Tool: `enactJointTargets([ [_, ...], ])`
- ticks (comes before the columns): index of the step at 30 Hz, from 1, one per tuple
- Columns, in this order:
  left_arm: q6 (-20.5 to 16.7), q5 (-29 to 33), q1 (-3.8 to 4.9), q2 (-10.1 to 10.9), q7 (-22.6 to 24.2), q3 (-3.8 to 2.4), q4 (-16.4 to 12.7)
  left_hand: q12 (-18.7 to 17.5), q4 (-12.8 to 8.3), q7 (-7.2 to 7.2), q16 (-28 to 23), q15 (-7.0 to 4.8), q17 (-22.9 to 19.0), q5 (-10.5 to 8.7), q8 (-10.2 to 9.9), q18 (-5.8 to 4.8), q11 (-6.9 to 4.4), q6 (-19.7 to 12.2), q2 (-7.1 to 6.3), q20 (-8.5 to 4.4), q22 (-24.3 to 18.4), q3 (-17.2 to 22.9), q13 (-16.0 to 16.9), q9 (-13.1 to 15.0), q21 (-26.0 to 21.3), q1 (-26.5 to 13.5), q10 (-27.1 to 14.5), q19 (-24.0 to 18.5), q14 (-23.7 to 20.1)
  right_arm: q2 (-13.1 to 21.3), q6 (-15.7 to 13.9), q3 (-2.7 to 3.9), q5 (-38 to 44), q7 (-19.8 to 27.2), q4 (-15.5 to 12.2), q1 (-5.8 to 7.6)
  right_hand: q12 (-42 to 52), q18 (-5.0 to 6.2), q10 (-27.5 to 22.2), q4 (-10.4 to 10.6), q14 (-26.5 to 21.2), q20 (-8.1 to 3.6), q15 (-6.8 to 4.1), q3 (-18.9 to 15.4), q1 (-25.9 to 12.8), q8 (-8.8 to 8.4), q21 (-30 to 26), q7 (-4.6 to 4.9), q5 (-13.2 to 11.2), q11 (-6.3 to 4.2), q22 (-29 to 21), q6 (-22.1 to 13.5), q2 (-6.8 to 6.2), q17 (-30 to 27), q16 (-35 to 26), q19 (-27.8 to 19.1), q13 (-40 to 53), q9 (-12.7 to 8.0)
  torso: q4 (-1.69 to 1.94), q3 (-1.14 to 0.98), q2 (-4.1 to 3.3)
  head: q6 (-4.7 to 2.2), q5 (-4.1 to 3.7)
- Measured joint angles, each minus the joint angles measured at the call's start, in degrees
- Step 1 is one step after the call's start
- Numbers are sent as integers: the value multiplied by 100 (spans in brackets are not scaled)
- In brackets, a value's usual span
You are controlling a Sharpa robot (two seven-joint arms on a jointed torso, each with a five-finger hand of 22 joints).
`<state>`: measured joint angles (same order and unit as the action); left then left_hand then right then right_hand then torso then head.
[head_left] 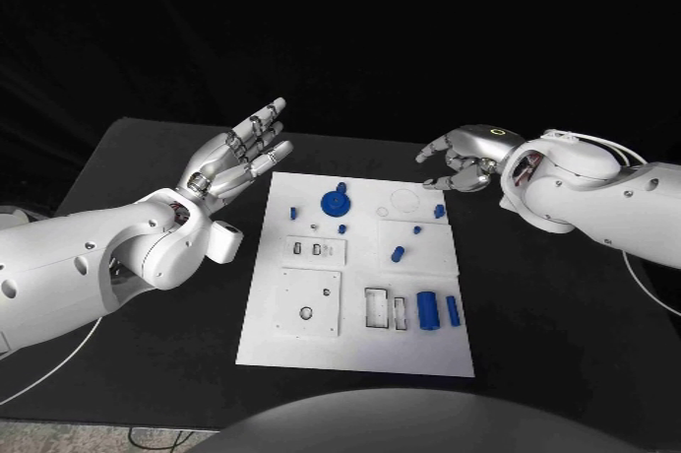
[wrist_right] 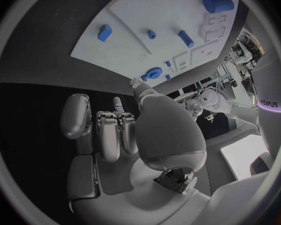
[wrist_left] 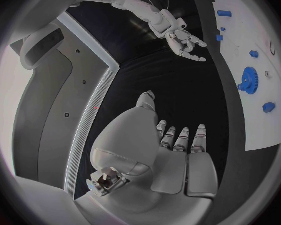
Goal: Assemble the parts on the task board
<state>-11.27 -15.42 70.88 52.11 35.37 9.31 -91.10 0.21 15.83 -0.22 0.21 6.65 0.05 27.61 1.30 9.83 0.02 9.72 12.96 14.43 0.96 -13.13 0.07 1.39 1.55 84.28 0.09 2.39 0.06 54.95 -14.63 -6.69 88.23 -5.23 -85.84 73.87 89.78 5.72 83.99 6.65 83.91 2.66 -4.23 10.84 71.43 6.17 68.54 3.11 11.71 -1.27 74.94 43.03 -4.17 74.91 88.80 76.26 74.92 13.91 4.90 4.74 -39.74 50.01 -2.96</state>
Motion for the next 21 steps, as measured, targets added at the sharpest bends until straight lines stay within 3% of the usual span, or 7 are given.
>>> enactJointTargets([
  [9, 1, 2, -8, -1, -3, 13, 13, 0, 0, 0, 0, 0, 1, 0, 0, 0, 0, 0, 0, 0, 0, 0, 1, 0, 23, 0, 0, 0, 0, 165, -58, 0, 134, 17, 104, -233, 0, 0, 0, 39, 0, 0, 0, -71, 0, -27, -33, -4, -205, 0, -1, -67, 0, 0, -28, 0, 0, -44, 1, -1, -1, 0, -12],
  [17, 7, 3, -10, -1, -12, 17, 19, 0, 0, 0, 0, 0, 1, 0, 0, 0, 0, 0, 0, 0, -1, 0, 3, 0, 23, 0, 0, 0, 0, 189, -116, -2, 193, 61, 162, -329, 0, 0, 0, 159, 0, 0, 0, -191, 0, -27, -65, -4, -485, 0, -2, -67, 0, -1, -32, -1, -1, -75, 3, 7, -3, 0, -2],
  [21, 12, 4, -10, 2, -18, 18, 23, 0, 0, 0, 0, 20, 2, 0, 0, 1, 21, 0, 0, 21, -1, -1, 3, 0, 23, 0, -21, 21, -20, 208, -130, -2, 204, 80, 172, -381, 0, 0, 0, 173, 0, 0, 0, -206, 0, -27, -65, -4, -512, 0, -2, -67, 0, -1, -34, -1, -1, -75, 2, 10, -4, 0, 8],
])
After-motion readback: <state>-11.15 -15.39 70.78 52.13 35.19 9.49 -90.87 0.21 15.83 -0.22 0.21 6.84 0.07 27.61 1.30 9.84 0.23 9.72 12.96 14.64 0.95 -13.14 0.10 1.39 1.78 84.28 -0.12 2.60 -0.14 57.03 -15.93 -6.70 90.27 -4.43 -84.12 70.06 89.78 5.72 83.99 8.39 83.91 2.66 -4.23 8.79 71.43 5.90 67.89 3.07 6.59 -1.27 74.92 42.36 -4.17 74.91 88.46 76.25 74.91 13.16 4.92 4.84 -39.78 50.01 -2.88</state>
